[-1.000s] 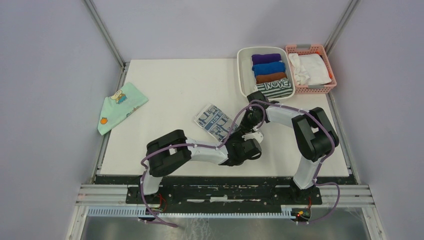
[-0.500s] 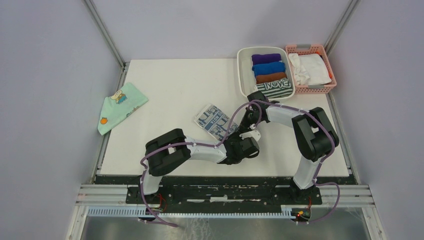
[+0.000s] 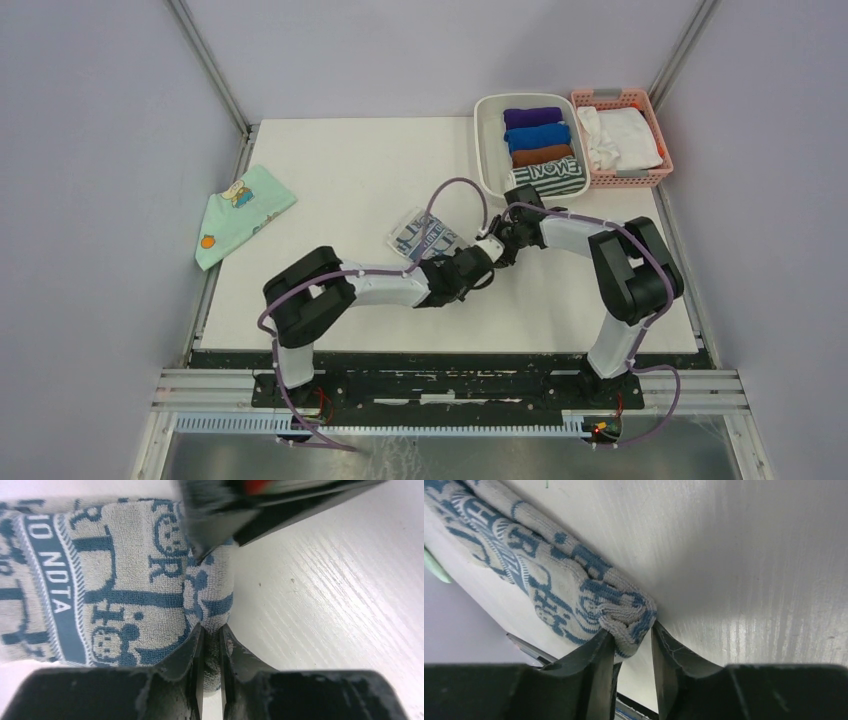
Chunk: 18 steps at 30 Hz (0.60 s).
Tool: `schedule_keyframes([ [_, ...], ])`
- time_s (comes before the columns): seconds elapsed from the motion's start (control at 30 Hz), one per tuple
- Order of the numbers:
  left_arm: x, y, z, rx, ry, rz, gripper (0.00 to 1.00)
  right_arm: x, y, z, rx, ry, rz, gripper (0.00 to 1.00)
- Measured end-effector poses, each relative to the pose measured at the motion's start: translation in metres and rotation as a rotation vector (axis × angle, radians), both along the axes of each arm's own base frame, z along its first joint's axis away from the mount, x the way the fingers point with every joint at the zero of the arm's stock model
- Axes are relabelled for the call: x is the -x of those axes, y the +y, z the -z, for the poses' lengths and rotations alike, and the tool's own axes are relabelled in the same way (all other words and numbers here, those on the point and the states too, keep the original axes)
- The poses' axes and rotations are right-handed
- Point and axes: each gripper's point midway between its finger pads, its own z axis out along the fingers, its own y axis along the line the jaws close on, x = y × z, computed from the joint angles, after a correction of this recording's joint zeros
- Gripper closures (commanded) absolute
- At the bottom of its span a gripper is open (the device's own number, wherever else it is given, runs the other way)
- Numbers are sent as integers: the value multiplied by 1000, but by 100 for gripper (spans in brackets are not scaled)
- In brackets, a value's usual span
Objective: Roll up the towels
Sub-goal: Roll the towel at the center of the board.
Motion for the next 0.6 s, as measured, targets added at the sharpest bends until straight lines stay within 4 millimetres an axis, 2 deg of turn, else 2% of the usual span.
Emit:
schedule_keyframes([
  [0.33, -7, 4, -5, 440, 401, 8, 89, -13, -9, -28, -124, -160, 32, 36],
  [0.47, -1, 11, -8, 654, 594, -17, 90, -11, -9, -27, -194, -200, 41, 34],
  [0.6, 2, 18, -6, 798, 732, -66, 91, -6, -6, -25, -250, -208, 33, 34],
])
